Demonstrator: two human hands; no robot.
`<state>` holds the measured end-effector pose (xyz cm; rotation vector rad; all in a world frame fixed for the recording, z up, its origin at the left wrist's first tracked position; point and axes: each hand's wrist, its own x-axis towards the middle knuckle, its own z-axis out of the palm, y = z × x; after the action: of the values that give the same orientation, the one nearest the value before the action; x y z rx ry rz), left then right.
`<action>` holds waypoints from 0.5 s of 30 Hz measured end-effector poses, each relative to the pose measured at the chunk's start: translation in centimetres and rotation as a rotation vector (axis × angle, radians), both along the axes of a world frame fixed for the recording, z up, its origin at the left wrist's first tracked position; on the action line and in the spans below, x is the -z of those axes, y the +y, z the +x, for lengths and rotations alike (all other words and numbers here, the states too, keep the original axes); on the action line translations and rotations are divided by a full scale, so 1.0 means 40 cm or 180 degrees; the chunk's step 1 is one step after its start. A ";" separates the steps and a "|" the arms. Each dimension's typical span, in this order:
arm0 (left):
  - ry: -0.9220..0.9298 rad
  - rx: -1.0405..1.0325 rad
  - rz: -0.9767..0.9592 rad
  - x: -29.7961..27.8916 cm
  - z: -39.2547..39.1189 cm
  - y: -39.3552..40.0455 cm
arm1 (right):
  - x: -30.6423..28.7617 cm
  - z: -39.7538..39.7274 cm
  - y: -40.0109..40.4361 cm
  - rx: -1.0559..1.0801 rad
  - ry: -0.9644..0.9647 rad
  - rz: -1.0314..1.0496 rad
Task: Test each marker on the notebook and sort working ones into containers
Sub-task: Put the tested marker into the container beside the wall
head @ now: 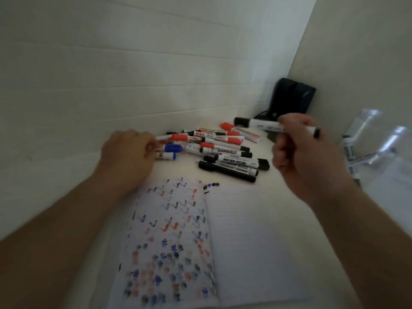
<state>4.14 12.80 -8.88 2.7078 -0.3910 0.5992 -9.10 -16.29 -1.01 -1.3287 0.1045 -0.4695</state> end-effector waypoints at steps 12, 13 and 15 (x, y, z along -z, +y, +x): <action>0.0726 -0.0662 0.0274 0.042 0.038 0.015 | -0.137 -0.187 -0.337 0.1531 -0.0342 0.1057; 0.0728 -0.0697 0.0289 0.044 0.038 0.014 | -0.135 -0.183 -0.344 0.1536 -0.0295 0.1061; 0.0608 -0.0701 0.0254 0.045 0.029 0.009 | -0.135 -0.172 -0.356 0.1490 -0.0213 0.1062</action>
<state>5.31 13.15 -10.67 2.8753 -0.0695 0.3825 -16.00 -30.54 4.40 -0.9540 0.4260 -0.8521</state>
